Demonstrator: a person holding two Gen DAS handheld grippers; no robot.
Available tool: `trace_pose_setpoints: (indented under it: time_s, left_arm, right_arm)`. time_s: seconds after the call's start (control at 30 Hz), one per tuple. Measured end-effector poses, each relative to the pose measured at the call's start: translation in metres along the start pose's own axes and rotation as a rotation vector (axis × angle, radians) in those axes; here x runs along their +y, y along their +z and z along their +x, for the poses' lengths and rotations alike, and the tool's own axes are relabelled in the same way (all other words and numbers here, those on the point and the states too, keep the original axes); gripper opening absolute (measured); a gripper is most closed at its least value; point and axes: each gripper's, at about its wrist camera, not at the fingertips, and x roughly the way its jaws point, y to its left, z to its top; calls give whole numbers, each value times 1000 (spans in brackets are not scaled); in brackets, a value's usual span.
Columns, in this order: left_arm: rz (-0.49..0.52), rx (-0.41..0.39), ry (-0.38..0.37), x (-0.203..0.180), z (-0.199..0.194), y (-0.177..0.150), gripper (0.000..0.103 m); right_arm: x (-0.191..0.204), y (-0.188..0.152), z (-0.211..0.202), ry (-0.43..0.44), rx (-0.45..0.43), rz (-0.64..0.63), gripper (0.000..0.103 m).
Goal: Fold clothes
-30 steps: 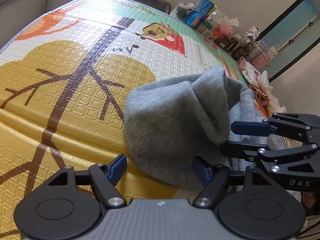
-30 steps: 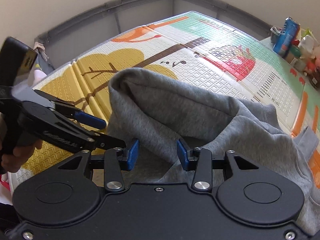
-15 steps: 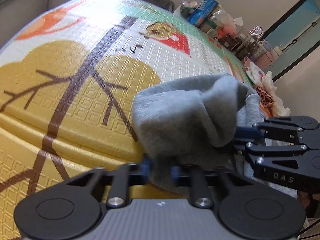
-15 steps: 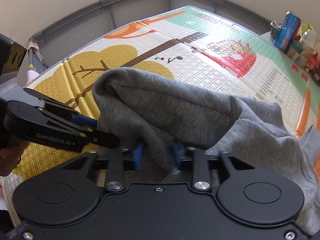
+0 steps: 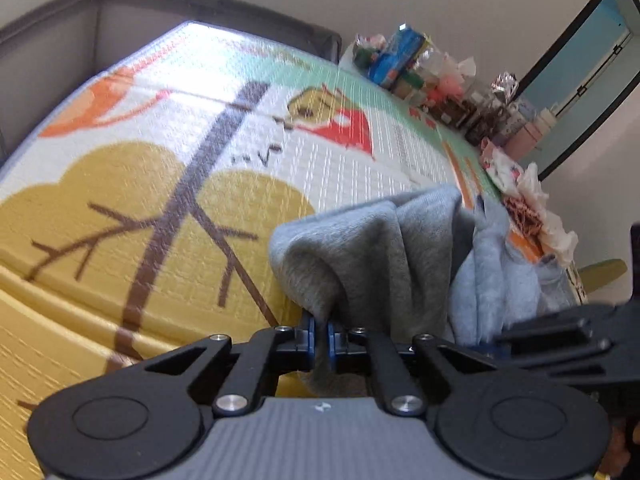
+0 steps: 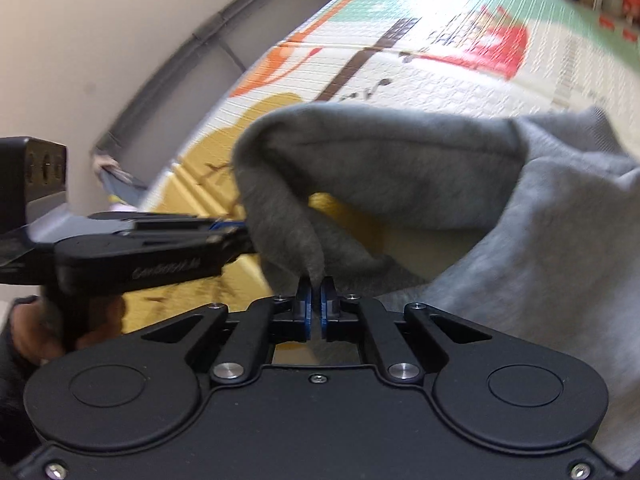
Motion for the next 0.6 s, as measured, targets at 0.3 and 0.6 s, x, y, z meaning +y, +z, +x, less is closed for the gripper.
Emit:
trace_pose_setpoints:
  time_s: [0.3, 0.6]
  left_arm:
    - [48, -51, 60, 4, -26, 29, 7]
    - [99, -12, 148, 9, -29, 38, 15]
  right_arm:
    - [25, 13, 4, 188, -11, 122, 3]
    - [33, 13, 18, 269, 21, 236, 3]
